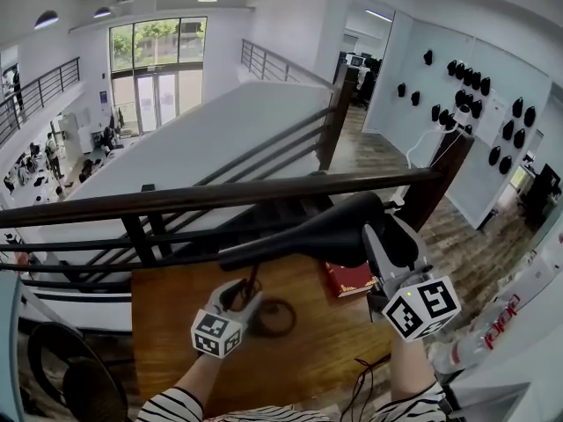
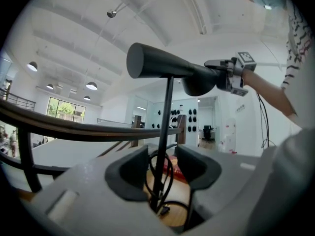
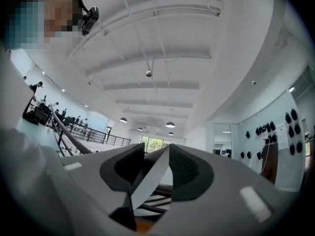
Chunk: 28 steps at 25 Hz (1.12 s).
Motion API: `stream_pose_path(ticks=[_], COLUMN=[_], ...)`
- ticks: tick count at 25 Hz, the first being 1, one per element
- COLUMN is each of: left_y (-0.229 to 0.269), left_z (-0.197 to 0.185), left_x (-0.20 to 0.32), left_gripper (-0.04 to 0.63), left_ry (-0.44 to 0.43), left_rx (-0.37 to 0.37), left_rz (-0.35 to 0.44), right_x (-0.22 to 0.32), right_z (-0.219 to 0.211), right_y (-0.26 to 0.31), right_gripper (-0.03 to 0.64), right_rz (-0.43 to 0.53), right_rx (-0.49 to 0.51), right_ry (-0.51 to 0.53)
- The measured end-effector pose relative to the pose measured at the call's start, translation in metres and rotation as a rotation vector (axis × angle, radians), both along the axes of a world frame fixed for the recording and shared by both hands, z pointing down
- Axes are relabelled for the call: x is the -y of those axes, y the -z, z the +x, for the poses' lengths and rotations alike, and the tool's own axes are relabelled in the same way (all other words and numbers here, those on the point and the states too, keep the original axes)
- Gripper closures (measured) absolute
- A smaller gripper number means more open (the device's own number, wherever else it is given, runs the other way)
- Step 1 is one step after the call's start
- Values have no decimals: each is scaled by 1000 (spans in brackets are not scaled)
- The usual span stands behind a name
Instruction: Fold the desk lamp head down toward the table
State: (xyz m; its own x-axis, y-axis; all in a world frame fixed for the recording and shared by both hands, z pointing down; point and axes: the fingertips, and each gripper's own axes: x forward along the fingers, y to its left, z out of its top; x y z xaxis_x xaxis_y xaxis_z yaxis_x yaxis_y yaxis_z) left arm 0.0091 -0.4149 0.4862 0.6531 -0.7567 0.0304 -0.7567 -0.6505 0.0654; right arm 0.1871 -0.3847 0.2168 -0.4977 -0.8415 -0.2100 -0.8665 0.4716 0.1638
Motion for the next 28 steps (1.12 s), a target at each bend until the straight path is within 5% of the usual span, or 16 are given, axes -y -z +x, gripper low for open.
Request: stream_pose_path(ticks=[13, 28], left_y=[-8, -8], left_z=[1, 4], left_x=[7, 8], left_gripper=[526, 528], left_ry=[-22, -39], left_rx=[-8, -23], left_rz=[-33, 3], right_x=[4, 13], right_z=[12, 39], right_y=[-21, -77], right_gripper=[477, 471], right_rz=[-24, -151], right_rx=[89, 273], right_ry=[-26, -56])
